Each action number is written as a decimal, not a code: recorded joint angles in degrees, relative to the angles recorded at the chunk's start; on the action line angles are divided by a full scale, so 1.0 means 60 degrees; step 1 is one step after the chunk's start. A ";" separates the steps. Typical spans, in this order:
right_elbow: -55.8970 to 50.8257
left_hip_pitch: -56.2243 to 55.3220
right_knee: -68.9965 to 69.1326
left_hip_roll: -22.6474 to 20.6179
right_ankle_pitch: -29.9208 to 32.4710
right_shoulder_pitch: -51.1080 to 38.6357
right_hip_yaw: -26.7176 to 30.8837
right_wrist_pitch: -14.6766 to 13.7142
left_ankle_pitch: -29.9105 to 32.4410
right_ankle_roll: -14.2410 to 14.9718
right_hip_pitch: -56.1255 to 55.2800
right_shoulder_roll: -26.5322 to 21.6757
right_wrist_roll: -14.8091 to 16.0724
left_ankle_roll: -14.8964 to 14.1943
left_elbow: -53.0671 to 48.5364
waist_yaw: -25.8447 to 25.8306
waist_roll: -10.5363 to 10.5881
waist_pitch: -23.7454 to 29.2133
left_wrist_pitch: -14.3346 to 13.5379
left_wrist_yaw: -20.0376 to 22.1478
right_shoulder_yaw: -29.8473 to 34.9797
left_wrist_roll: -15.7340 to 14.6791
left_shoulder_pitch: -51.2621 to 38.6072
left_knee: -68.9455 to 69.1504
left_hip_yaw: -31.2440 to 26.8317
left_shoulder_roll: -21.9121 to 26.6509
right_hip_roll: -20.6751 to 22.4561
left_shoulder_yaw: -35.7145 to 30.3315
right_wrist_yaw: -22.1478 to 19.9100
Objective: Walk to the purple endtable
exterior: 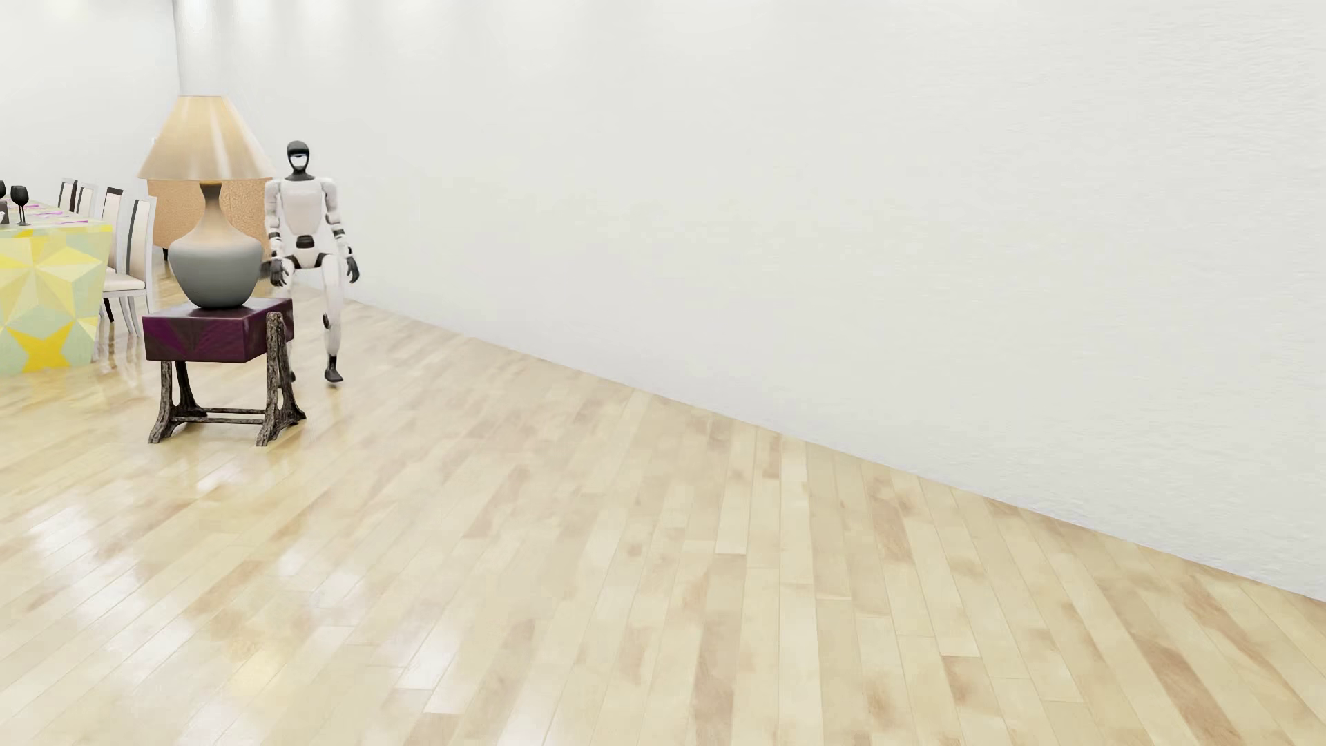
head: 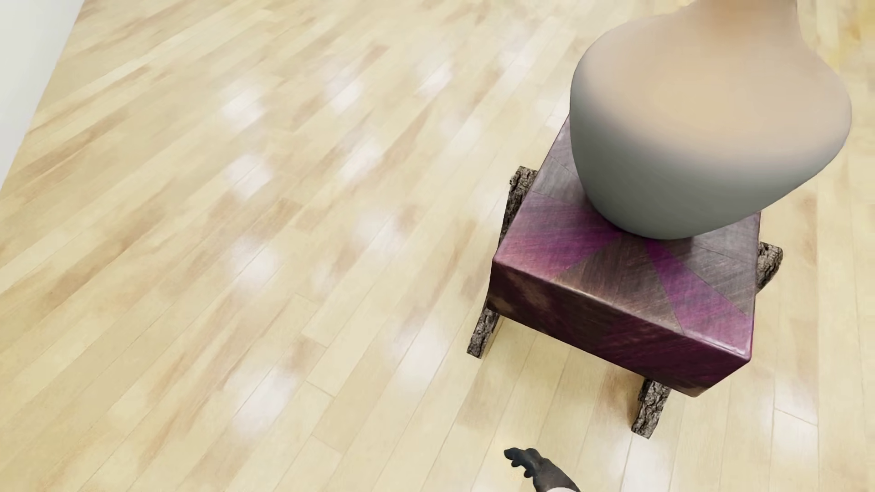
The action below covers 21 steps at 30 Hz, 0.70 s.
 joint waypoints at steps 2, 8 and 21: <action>0.0214 -0.0082 -0.0714 0.0380 0.0341 -0.0484 -0.0095 0.0100 -0.0033 -0.0094 0.0294 0.0072 -0.0270 -0.0125 0.0083 0.0076 0.0110 -0.0034 0.0359 0.0349 0.0774 -0.0271 -0.0069 0.0189 -0.0016 -0.0395 0.0490 0.1058 0.0595; 0.0773 -0.0083 -0.0470 0.1076 0.0083 -0.1041 0.0037 0.0485 -0.0136 -0.0434 0.0262 -0.0544 0.0181 -0.0440 0.0179 0.0173 0.0332 -0.0030 -0.0009 -0.0138 0.1656 0.0489 -0.0596 0.0454 0.0055 -0.0851 0.1126 0.1136 0.0807; 0.2021 -0.0075 -0.0181 0.1468 -0.0616 0.0466 0.0051 0.1252 -0.0590 -0.0649 0.0240 -0.1125 0.1493 -0.0523 -0.0197 -0.0126 0.0518 -0.0083 -0.0335 -0.0395 0.1626 0.0789 -0.1113 0.0674 -0.0072 -0.0426 0.1519 0.1058 0.0964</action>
